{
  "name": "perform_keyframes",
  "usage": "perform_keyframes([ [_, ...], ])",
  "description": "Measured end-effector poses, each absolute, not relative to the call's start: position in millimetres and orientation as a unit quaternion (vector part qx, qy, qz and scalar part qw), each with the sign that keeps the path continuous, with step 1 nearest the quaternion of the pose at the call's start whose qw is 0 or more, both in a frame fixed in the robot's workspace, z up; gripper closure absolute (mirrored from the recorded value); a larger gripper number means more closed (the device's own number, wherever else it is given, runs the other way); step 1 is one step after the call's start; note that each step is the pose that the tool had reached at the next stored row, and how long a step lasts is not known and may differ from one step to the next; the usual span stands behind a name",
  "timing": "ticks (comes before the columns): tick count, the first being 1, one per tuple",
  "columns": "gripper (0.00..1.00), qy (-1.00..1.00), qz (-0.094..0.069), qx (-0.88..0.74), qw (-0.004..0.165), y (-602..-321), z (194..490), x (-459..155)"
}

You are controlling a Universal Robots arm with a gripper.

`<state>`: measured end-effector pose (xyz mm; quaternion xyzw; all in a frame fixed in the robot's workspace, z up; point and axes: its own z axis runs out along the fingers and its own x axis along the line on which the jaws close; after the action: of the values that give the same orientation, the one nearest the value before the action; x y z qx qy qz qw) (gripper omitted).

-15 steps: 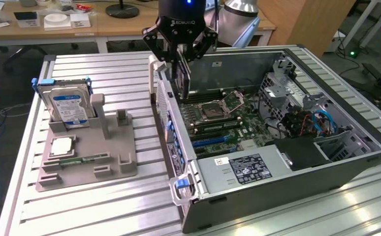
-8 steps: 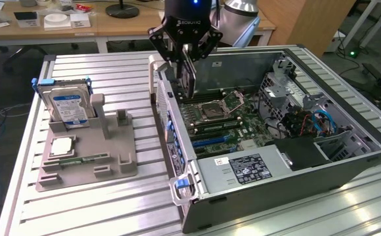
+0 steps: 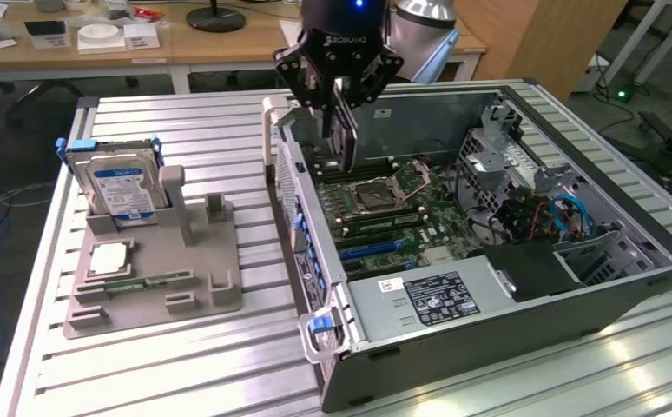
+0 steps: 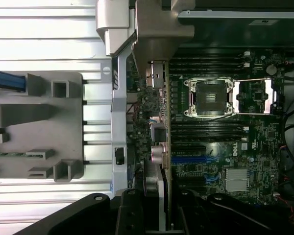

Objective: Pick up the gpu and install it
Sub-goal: 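Pick up the gpu and move the gpu toward the slot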

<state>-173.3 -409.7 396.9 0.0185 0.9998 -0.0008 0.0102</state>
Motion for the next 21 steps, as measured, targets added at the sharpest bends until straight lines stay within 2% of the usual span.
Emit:
perform_keyframes([
  [21,0.72,1.000,-0.001,0.018,0.010,-410,396,-130],
])
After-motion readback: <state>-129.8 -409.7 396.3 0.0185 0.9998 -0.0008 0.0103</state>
